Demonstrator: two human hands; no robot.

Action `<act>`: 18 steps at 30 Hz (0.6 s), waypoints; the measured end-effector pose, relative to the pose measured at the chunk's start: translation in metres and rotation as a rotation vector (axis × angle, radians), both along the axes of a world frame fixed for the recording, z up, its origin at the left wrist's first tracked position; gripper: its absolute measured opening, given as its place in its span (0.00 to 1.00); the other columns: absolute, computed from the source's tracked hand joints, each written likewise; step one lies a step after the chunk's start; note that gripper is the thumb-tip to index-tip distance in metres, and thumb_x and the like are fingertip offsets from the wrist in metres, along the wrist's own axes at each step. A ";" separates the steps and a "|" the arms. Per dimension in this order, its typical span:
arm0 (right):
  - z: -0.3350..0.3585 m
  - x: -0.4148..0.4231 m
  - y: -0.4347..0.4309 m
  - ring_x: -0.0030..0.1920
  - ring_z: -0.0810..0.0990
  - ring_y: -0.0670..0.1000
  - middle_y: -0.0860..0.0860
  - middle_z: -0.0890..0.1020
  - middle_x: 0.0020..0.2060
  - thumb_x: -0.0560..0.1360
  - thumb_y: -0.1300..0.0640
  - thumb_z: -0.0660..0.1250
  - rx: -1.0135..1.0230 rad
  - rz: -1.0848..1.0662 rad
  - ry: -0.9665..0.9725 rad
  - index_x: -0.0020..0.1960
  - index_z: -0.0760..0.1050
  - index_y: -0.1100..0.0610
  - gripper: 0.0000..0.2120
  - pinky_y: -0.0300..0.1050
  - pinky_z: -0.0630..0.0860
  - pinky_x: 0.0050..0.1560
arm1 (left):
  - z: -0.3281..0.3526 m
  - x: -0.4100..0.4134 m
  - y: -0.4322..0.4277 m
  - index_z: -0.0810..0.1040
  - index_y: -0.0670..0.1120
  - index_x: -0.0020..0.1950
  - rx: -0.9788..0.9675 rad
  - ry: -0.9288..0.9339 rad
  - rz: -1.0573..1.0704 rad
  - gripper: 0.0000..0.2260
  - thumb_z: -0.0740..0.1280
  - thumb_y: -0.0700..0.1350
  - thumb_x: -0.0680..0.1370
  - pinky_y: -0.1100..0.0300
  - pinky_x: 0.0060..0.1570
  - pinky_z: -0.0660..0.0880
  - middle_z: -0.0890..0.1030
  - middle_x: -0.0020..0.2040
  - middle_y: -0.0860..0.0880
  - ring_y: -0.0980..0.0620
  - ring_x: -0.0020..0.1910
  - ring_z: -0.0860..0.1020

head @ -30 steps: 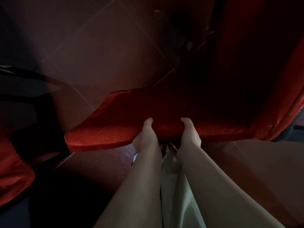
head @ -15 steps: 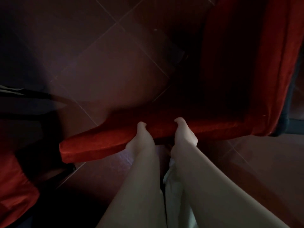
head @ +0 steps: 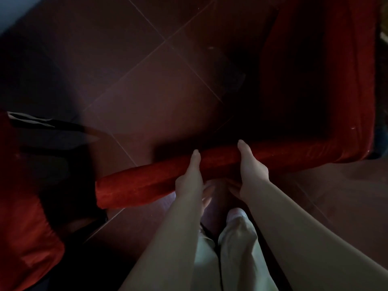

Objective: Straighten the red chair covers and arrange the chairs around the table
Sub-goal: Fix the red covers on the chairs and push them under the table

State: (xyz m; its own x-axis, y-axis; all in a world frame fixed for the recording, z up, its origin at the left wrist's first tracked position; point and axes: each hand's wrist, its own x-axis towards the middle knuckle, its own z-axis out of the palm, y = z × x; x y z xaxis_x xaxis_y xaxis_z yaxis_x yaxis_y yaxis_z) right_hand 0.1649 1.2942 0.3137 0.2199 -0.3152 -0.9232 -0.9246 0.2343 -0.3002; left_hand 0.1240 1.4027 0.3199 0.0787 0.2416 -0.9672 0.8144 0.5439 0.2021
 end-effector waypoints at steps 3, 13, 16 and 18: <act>0.007 -0.010 0.001 0.42 0.85 0.56 0.55 0.84 0.48 0.68 0.32 0.68 0.070 0.190 0.054 0.62 0.74 0.56 0.34 0.50 0.81 0.44 | 0.010 -0.013 0.013 0.79 0.46 0.54 -0.048 0.034 -0.208 0.29 0.64 0.71 0.72 0.59 0.32 0.72 0.86 0.42 0.48 0.50 0.37 0.84; 0.039 0.008 0.024 0.47 0.79 0.54 0.47 0.82 0.41 0.75 0.40 0.62 -0.484 1.216 -0.553 0.43 0.77 0.49 0.14 0.46 0.70 0.43 | 0.023 -0.004 0.064 0.82 0.51 0.39 0.542 -0.385 -0.656 0.16 0.62 0.60 0.77 0.57 0.40 0.75 0.84 0.32 0.53 0.52 0.29 0.81; 0.024 0.017 0.028 0.58 0.74 0.54 0.47 0.80 0.52 0.77 0.39 0.60 -0.607 1.456 -0.631 0.52 0.77 0.48 0.15 0.52 0.66 0.58 | 0.011 -0.001 0.071 0.80 0.53 0.42 0.743 -0.469 -0.822 0.14 0.61 0.60 0.76 0.53 0.48 0.76 0.84 0.37 0.56 0.52 0.41 0.82; 0.007 0.014 0.030 0.61 0.73 0.54 0.49 0.79 0.56 0.79 0.37 0.53 -0.693 1.643 -0.545 0.58 0.77 0.51 0.22 0.54 0.62 0.64 | -0.002 -0.004 0.073 0.81 0.53 0.48 0.949 -0.422 -1.009 0.12 0.61 0.57 0.80 0.52 0.51 0.73 0.83 0.46 0.53 0.48 0.49 0.79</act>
